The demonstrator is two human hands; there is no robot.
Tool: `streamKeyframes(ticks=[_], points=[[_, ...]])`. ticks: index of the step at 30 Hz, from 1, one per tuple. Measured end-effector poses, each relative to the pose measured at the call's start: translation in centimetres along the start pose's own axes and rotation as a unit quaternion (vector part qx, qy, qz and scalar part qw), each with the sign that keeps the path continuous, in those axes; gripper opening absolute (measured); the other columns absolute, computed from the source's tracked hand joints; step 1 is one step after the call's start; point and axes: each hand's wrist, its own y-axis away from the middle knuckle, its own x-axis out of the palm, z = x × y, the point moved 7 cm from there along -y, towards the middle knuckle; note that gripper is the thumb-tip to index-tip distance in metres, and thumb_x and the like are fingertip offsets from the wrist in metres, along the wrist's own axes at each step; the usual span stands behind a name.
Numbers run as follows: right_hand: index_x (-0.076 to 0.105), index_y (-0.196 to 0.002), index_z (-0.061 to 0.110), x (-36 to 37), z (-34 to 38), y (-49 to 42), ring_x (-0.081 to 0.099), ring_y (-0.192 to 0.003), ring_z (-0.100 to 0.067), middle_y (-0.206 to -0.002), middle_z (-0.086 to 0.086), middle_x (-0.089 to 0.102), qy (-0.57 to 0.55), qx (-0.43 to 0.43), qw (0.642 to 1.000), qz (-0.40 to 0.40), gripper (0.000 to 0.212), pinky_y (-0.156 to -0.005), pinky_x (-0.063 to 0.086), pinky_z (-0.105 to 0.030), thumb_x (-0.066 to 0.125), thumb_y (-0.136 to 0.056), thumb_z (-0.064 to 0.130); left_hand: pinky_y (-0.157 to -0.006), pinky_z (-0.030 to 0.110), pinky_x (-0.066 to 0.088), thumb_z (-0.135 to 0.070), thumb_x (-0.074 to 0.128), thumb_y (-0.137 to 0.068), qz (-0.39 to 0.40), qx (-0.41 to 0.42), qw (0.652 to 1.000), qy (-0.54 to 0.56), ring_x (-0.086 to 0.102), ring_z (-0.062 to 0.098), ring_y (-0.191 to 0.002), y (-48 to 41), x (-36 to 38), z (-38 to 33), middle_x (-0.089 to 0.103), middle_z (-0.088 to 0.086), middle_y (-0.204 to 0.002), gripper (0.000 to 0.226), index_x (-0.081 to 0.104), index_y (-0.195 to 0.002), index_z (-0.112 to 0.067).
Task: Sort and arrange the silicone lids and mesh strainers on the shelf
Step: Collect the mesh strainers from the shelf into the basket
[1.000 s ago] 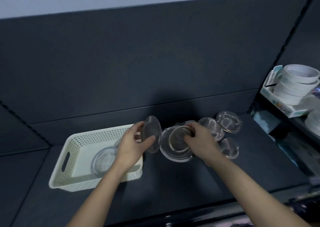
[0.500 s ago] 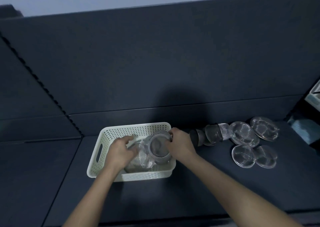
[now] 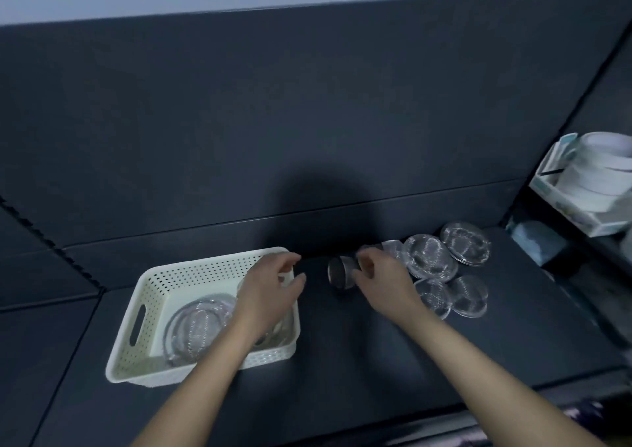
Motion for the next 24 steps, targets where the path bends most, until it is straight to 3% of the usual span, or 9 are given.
streamKeyframes(ticks=[4,6,8,10,12,14,16,19,24], points=[[0.064,-0.099,0.007,-3.1,-3.9,-0.8,0.060,-0.087,-0.026,-0.093,-0.010,0.065,0.043,0.027,0.998,-0.029,0.018,-0.068,0.035,-0.024,0.059,-0.082,0.008,-0.093,0.021,0.041,-0.017,0.066,-0.083,0.073,0.038,0.996,-0.036,0.055,0.014,-0.107,-1.9,4.5,-2.0,0.059,0.001,-0.114,0.042,0.058,-0.125,-0.014],[0.065,-0.087,0.008,-4.7,-5.5,-1.3,0.058,-0.082,-0.027,-0.083,-0.008,0.064,0.055,0.035,0.997,-0.047,0.011,-0.066,0.037,-0.029,0.057,-0.080,0.007,-0.094,0.019,0.038,-0.014,0.063,-0.084,0.101,0.048,0.992,-0.061,0.054,0.018,-0.112,-2.9,6.3,-2.5,0.057,0.005,-0.120,0.045,0.054,-0.129,-0.013],[0.066,-0.082,0.011,-6.4,-7.2,-2.0,0.057,-0.082,-0.025,-0.080,-0.004,0.062,0.071,0.028,0.994,-0.072,0.009,-0.073,0.043,-0.033,0.059,-0.077,0.009,-0.095,0.016,0.033,-0.010,0.059,-0.085,0.121,0.054,0.987,-0.090,0.052,0.020,-0.116,-4.1,7.9,-2.5,0.054,0.008,-0.125,0.048,0.051,-0.132,-0.012],[0.067,-0.106,0.018,-7.7,-9.5,-2.9,0.052,-0.101,-0.027,-0.100,-0.007,0.064,0.102,0.061,0.991,-0.052,0.026,-0.091,0.039,-0.034,0.063,-0.080,0.019,-0.101,0.019,0.031,-0.007,0.056,-0.084,0.155,0.036,0.980,-0.117,0.047,0.022,-0.123,-5.1,9.2,-1.8,0.049,0.010,-0.133,0.055,0.045,-0.137,-0.012],[0.056,-0.127,0.021,-8.2,-12.7,-3.9,0.040,-0.122,-0.035,-0.127,-0.013,0.052,0.141,0.133,0.981,0.000,0.048,-0.103,0.033,-0.039,0.065,-0.082,0.035,-0.107,0.028,0.033,-0.005,0.052,-0.082,0.196,0.015,0.969,-0.150,0.042,0.024,-0.129,-5.9,10.5,-0.9,0.043,0.010,-0.140,0.062,0.037,-0.142,-0.014],[0.053,-0.127,0.023,-8.2,-15.5,-4.9,0.033,-0.129,-0.037,-0.136,-0.013,0.045,0.172,0.171,0.969,0.049,0.052,-0.107,0.032,-0.045,0.064,-0.080,0.042,-0.109,0.031,0.033,-0.004,0.050,-0.083,0.222,0.006,0.958,-0.180,0.039,0.025,-0.132,-6.6,11.5,-0.2,0.038,0.010,-0.145,0.065,0.032,-0.145,-0.015],[0.055,-0.120,0.024,-8.2,-16.7,-5.5,0.036,-0.128,-0.037,-0.135,-0.013,0.048,0.187,0.173,0.965,0.067,0.043,-0.104,0.036,-0.048,0.059,-0.080,0.040,-0.109,0.031,0.033,-0.002,0.049,-0.085,0.230,0.002,0.954,-0.194,0.039,0.025,-0.133,-7.1,12.1,-0.1,0.037,0.009,-0.147,0.064,0.032,-0.145,-0.015],[0.055,-0.121,0.018,-9.3,-18.3,-6.0,0.036,-0.124,-0.041,-0.134,-0.017,0.043,0.187,0.207,0.960,0.026,0.034,-0.100,0.038,-0.051,0.051,-0.088,0.027,-0.102,0.031,0.039,-0.001,0.049,-0.084,0.223,0.002,0.956,-0.191,0.047,0.025,-0.124,-7.6,12.8,-0.2,0.049,0.009,-0.136,0.056,0.044,-0.138,-0.015],[0.039,-0.134,0.006,-11.0,-21.7,-6.1,0.031,-0.128,-0.047,-0.139,-0.027,0.032,0.072,0.338,0.935,-0.078,0.057,-0.103,0.033,-0.050,0.062,-0.088,0.031,-0.085,0.030,0.046,-0.005,0.056,-0.078,0.214,-0.020,0.959,-0.183,0.058,0.025,-0.099,-7.9,13.1,0.3,0.059,0.008,-0.103,0.033,0.064,-0.109,-0.014]])
